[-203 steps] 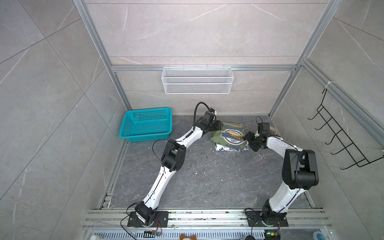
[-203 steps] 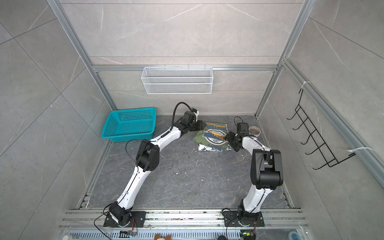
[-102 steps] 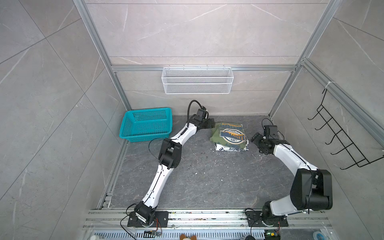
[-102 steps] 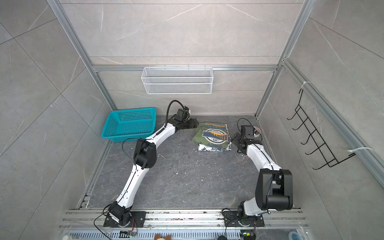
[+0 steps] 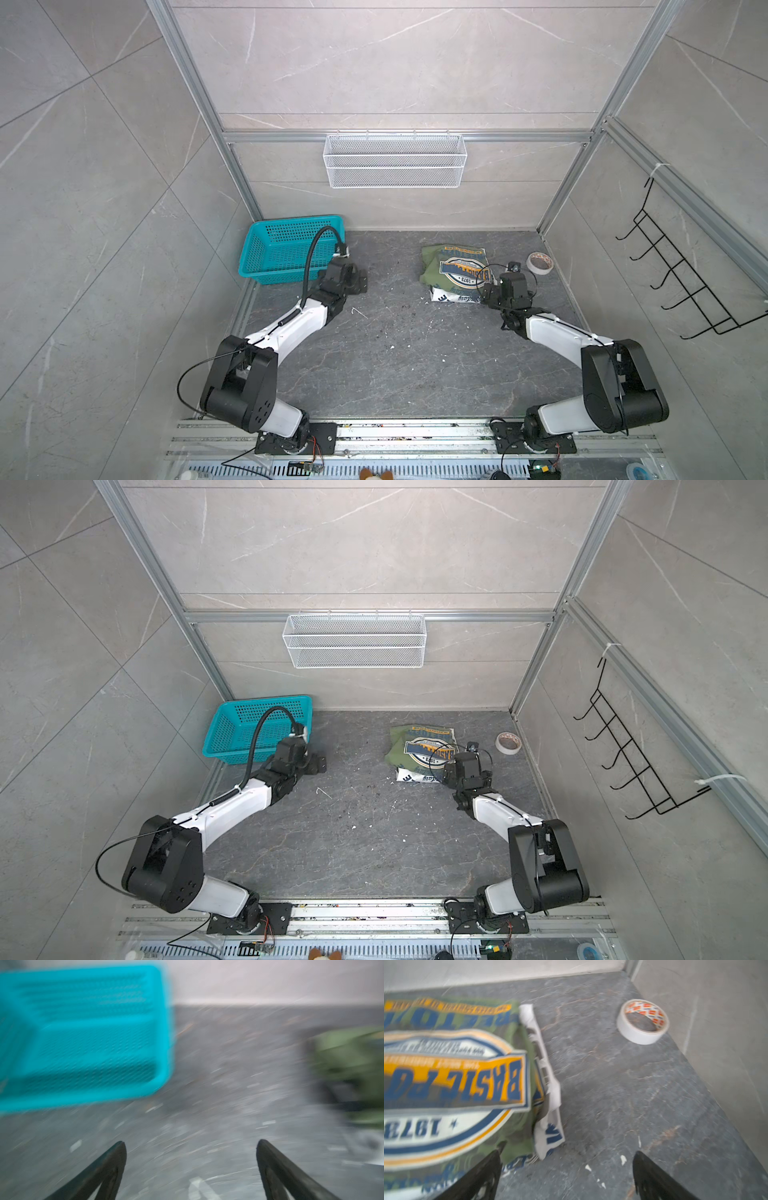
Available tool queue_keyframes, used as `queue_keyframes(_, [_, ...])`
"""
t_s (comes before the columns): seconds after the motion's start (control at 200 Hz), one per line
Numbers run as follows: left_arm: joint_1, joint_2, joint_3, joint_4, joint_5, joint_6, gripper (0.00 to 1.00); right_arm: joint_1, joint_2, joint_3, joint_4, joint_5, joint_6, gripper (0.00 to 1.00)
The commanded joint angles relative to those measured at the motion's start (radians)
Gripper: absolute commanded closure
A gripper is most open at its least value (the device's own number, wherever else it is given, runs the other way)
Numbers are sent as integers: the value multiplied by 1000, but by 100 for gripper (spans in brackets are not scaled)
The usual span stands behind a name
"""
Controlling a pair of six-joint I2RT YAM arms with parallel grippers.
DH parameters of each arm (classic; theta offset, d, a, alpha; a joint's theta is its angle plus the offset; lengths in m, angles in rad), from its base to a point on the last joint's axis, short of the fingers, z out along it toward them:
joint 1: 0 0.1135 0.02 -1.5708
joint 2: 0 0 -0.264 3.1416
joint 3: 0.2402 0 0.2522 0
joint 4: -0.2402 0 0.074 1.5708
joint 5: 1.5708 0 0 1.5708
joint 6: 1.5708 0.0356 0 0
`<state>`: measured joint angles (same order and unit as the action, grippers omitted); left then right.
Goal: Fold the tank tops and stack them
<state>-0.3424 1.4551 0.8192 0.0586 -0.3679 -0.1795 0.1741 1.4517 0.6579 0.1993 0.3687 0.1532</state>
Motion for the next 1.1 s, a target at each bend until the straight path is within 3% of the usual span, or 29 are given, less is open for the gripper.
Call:
queue_keyframes(0.0, [108, -89, -155, 194, -75, 73, 1, 17, -64, -80, 204, -5, -142, 0])
queue_keyframes(0.025, [132, -119, -168, 165, -50, 69, 1, 19, -78, -105, 224, -15, -144, 0])
queue_keyframes(0.115, [147, -142, -277, 364, -26, 216, 1, 21, -38, -213, 440, -37, -149, 0])
queue_keyframes(0.155, [150, -120, -293, 398, -56, 266, 1, 25, -59, -198, 359, -69, -153, 0])
queue_keyframes(0.18, [160, -94, -310, 445, -64, 277, 1, 24, -52, -205, 396, -62, -156, 1])
queue_keyframes(0.279, [233, 17, -397, 696, 22, 263, 0, 23, -56, -214, 407, -73, -153, 0])
queue_keyframes(0.324, [291, -4, -402, 646, 81, 186, 0, 23, -59, -223, 420, -77, -156, 0])
queue_keyframes(0.369, [357, 3, -443, 722, 143, 140, 0, 22, -69, -232, 423, -83, -154, 0])
queue_keyframes(0.494, [374, 60, -474, 841, 185, 147, 0, 7, -90, -255, 443, -100, -135, 0])
queue_keyframes(0.574, [374, 45, -468, 797, 184, 143, 0, -4, -113, -253, 395, -136, -108, 0])
queue_keyframes(0.639, [373, 44, -470, 803, 173, 144, 0, -12, -127, -276, 421, -111, -89, 0])
queue_keyframes(0.719, [359, 47, -479, 831, 116, 139, 0, -62, -97, -272, 469, -163, -99, 0])
queue_keyframes(0.799, [358, 46, -477, 821, 116, 138, 0, -59, -6, -309, 662, -155, -122, 1])
queue_keyframes(0.858, [357, 42, -476, 813, 116, 136, 0, -64, 1, -285, 586, -164, -106, 0])
queue_keyframes(0.988, [358, 44, -474, 816, 117, 135, 0, -58, 73, -413, 919, -162, -131, 1])
queue_keyframes(1.093, [358, 45, -476, 817, 116, 135, 0, -58, 50, -338, 723, -110, -99, 1])
